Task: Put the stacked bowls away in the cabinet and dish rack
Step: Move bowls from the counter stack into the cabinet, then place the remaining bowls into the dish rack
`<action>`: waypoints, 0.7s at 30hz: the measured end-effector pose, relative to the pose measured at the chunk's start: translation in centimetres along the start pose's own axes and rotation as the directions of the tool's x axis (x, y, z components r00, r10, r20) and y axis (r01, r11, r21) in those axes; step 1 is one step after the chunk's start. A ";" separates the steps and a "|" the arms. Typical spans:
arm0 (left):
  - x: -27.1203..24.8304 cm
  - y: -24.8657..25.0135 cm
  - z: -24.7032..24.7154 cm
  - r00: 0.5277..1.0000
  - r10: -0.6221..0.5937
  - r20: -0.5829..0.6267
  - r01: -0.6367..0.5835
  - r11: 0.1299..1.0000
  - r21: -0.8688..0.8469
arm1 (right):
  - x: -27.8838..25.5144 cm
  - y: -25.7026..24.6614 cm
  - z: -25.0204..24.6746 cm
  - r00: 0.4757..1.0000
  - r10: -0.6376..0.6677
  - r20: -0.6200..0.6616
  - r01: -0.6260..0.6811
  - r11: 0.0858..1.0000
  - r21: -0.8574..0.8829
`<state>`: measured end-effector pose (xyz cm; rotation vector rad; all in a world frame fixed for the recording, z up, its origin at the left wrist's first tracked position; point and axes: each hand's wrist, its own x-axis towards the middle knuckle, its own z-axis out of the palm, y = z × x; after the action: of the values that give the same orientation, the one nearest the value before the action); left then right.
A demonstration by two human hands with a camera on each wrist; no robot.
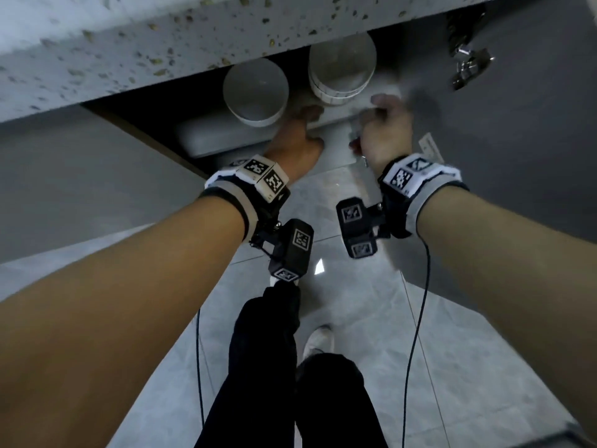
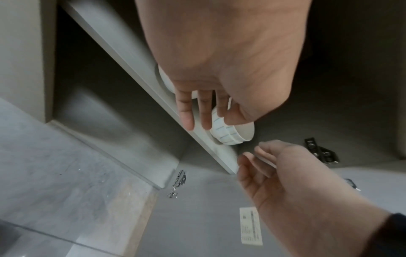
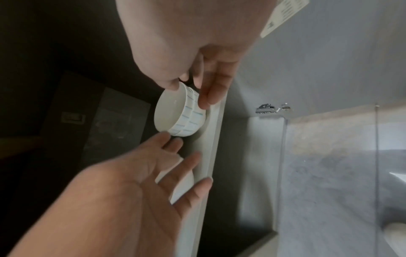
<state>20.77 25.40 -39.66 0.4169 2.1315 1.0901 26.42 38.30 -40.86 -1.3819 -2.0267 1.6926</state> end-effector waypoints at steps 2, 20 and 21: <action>-2.8 0.2 0.3 1.000 -0.018 0.012 0.018 1.000 -0.008 | -3.3 0.4 -0.8 0.999 -0.038 0.020 0.039 0.997 -0.064; -32.0 10.4 -16.3 0.941 0.217 -0.259 -0.142 0.950 0.278 | -28.6 -18.8 -4.6 0.775 -0.444 0.450 0.551 0.824 -0.136; -32.9 10.9 -17.6 0.937 0.221 -0.272 -0.135 0.944 0.300 | -29.2 -20.4 -4.2 0.761 -0.452 0.465 0.568 0.811 -0.141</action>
<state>31.23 3.38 -9.41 0.6202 2.5757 1.0074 34.54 21.66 -10.15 -0.4174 -2.6338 1.5668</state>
